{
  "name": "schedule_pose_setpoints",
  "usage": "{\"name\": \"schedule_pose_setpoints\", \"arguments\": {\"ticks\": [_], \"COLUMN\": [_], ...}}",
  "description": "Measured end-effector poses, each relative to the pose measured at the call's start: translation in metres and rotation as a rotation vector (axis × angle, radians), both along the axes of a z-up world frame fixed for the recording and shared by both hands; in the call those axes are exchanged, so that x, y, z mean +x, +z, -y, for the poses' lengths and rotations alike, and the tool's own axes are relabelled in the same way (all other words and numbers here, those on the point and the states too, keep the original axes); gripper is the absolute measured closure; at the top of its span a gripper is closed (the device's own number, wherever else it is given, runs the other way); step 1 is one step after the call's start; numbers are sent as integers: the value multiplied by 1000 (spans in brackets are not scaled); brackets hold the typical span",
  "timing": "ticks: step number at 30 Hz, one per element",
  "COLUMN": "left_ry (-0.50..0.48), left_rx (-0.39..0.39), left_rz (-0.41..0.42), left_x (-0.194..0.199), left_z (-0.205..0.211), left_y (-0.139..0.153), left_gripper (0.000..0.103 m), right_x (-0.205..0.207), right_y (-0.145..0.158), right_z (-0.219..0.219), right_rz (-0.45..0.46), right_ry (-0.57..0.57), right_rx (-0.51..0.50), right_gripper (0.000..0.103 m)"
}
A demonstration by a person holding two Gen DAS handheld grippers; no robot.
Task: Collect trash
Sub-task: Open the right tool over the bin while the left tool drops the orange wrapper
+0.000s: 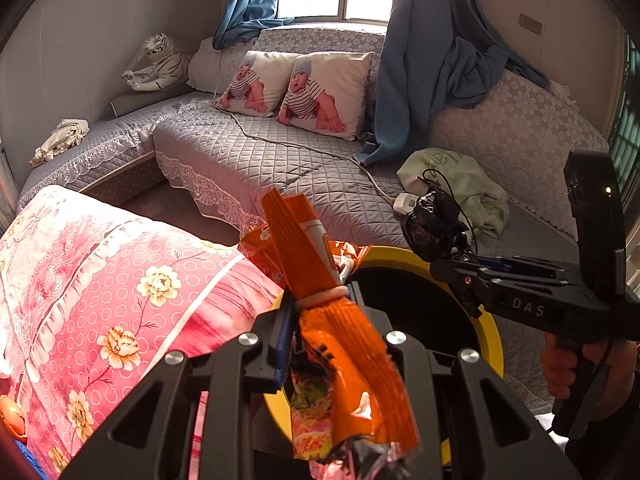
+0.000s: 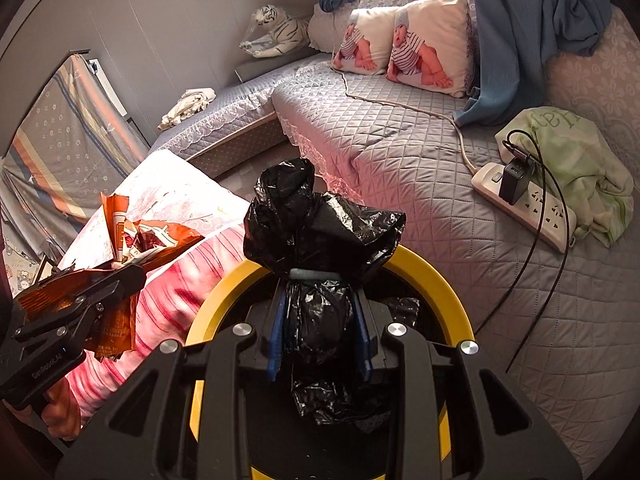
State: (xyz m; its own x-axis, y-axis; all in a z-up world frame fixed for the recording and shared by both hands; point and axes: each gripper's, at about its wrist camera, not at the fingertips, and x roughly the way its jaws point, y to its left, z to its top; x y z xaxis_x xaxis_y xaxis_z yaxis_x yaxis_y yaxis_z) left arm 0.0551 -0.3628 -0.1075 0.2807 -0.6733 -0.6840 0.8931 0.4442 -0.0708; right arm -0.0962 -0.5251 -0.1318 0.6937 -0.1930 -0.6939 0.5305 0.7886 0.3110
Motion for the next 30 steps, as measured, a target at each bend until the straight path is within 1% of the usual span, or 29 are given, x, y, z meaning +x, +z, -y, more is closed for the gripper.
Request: {"name": "schedule_pose_setpoints", "arguments": {"ticks": [3, 5, 6, 7, 9, 10, 12, 13, 17, 24, 30], "left_ry": [-2, -4, -5, -4, 6, 7, 12, 15, 29, 72, 145], "left_rx": [-7, -9, -10, -11, -17, -17, -21, -24, -32, -65, -106], "left_rz": [-8, -12, -14, -17, -20, -20, -17, -20, -10, 12, 57], "left_x": [0, 0, 0, 1, 3, 2, 3, 4, 5, 12, 22], "left_z": [1, 1, 0, 1, -1, 0, -1, -2, -6, -19, -42], "left_y": [2, 2, 2, 4, 5, 5, 7, 7, 10, 25, 47], "left_gripper": [78, 76, 73, 66, 58, 57, 57, 55, 55, 55, 55], "right_x": [0, -1, -1, -1, -2, -2, -3, -4, -6, -8, -3], "right_y": [-2, -3, -3, -4, -5, -5, -6, -6, -3, 7, 22], "right_z": [2, 4, 5, 6, 7, 8, 9, 9, 9, 9, 2], "right_rz": [2, 1, -2, -2, -3, -4, -7, -8, 1, 18, 52], "right_ry": [0, -3, -6, -10, -15, -19, -23, -25, -33, -47, -27], "right_rx": [13, 19, 19, 20, 28, 31, 34, 34, 30, 15, -14], "right_gripper": [74, 74, 72, 72, 67, 66, 60, 58, 55, 55, 55]}}
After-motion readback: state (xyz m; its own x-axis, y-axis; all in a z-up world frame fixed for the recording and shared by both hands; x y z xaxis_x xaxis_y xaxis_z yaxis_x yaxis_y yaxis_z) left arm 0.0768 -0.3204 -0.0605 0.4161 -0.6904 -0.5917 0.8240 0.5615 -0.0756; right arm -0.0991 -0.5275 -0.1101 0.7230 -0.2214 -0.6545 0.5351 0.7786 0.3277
